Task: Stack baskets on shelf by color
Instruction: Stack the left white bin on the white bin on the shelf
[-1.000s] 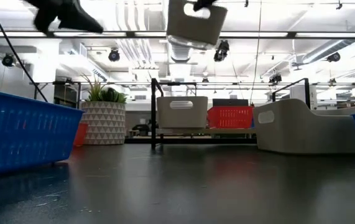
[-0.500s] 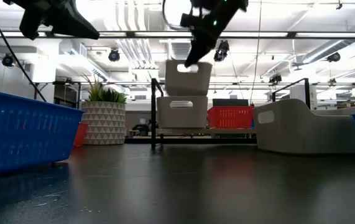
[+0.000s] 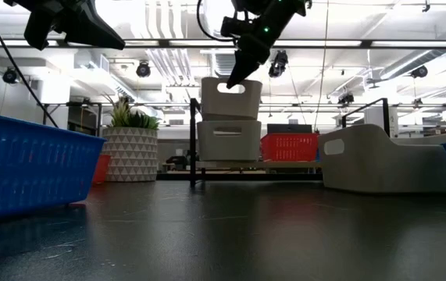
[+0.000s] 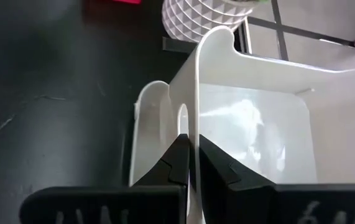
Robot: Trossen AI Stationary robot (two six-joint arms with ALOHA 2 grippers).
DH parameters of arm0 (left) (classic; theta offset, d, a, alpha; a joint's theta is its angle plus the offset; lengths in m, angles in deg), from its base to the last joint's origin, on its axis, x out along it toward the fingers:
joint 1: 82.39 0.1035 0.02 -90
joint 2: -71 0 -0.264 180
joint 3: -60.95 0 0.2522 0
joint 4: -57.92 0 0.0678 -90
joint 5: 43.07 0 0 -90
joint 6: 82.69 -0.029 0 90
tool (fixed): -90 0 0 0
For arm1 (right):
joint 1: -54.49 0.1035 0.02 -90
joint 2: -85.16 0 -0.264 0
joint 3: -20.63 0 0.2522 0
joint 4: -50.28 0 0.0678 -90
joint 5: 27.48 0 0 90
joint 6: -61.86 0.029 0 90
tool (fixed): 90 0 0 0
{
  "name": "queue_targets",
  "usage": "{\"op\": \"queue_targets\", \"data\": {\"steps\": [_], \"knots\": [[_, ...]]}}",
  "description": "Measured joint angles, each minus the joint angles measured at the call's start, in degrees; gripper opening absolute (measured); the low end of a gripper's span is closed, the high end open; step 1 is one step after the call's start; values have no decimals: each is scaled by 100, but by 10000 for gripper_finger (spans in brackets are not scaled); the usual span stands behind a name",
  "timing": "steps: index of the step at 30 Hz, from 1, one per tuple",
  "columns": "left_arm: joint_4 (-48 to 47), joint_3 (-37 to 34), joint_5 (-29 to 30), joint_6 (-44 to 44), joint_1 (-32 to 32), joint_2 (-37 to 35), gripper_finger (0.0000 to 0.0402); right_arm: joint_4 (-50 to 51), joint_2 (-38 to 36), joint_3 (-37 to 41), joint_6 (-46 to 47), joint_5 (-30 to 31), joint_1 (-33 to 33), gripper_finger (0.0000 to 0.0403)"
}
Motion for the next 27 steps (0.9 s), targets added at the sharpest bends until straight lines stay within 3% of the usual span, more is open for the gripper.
{"op": "queue_targets", "data": {"steps": [27], "knots": [[48,-4,9,4,0,4,2,281,150,24,13,26,69,10]]}}
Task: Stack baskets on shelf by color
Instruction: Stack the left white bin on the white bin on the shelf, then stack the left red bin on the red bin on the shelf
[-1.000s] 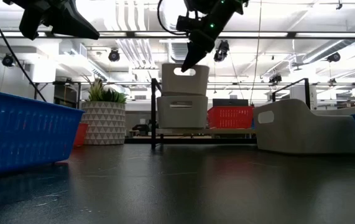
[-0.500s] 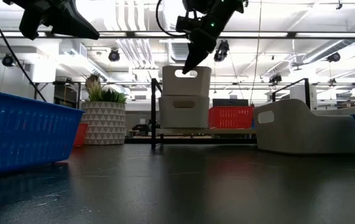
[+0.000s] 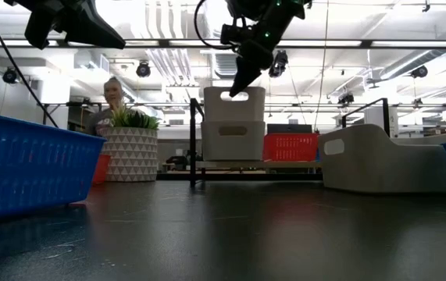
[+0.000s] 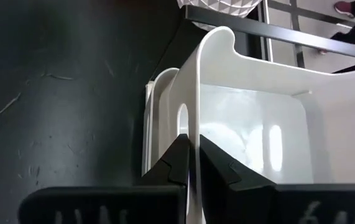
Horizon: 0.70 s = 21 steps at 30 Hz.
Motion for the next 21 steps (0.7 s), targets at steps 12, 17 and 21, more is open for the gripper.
{"op": "queue_targets", "data": {"steps": [12,17,21], "knots": [[0,0,11,0,0,0,2,-22,131,7,-142,-22,0,79],[0,0,11,-1,0,0,2,177,-15,-132,-109,-22,2,107],[0,0,9,51,0,0,2,413,-107,-318,-108,-20,2,117]]}}
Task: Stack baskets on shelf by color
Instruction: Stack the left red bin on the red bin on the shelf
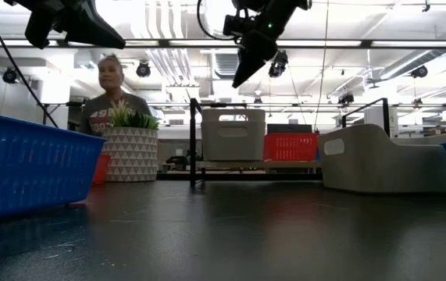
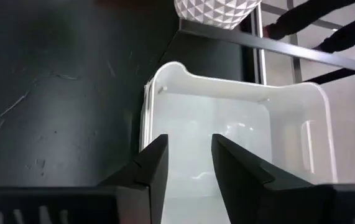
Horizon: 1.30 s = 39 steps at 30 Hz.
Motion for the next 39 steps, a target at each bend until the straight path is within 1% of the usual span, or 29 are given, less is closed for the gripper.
{"op": "queue_targets", "data": {"steps": [3,5,6,8,11,13,14,16,19,20,22,25,29,33,39], "knots": [[2,0,0,85,0,0,2,63,-101,-21,-23,-58,0,112],[0,0,-2,87,0,0,2,-139,-201,39,-36,-192,1,97],[5,0,-2,89,0,0,2,-394,-247,79,-44,-154,2,87],[26,0,-2,89,0,0,2,-1057,-348,163,-249,106,-7,62],[54,0,-2,83,2,0,2,-2328,-429,224,-909,281,-330,21],[118,0,-4,83,2,0,2,-3003,-432,224,-977,335,-666,13],[176,0,-7,84,2,0,2,-3121,-440,224,-873,344,-809,11],[317,0,-16,172,2,0,2,-2926,-509,226,-634,94,-992,9],[350,0,-20,583,2,0,2,-2173,-704,256,-271,-795,-943,9],[326,0,-21,725,2,0,2,-1928,-777,303,-210,-1007,-859,9],[282,0,-20,917,2,9,2,-1522,-920,471,-108,-1118,-650,9],[280,0,-20,981,2,51,2,-1319,-1214,941,-100,-1076,-214,9],[284,0,-19,989,4,160,2,-1529,-1720,1803,-59,-1118,386,9],[293,0,-17,1260,4,322,2,-2413,-2294,2947,159,-946,771,9],[292,0,-17,2121,4,666,2,-3541,-3106,4474,199,-963,1187,9]]}}
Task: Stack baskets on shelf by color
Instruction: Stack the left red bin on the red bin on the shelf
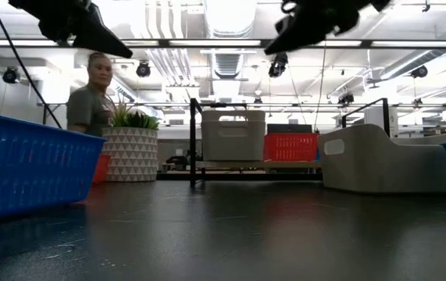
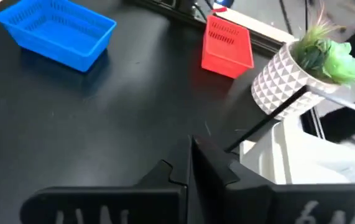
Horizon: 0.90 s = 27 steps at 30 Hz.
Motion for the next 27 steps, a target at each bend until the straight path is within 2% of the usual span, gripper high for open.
{"op": "queue_targets", "data": {"steps": [3,8,20,23,27], "knots": [[3,0,2,218,0,226,2,-685,-238,573,-180,36,175,9],[8,0,9,371,0,656,2,-1459,-449,1072,-492,9,226,9],[182,0,22,535,50,1383,2,-1570,-278,1135,-543,6,225,9],[314,0,26,532,52,1420,2,-1552,-264,1129,-278,1,227,16],[314,0,26,528,50,1411,2,-1508,-258,1004,434,23,227,48]]}}
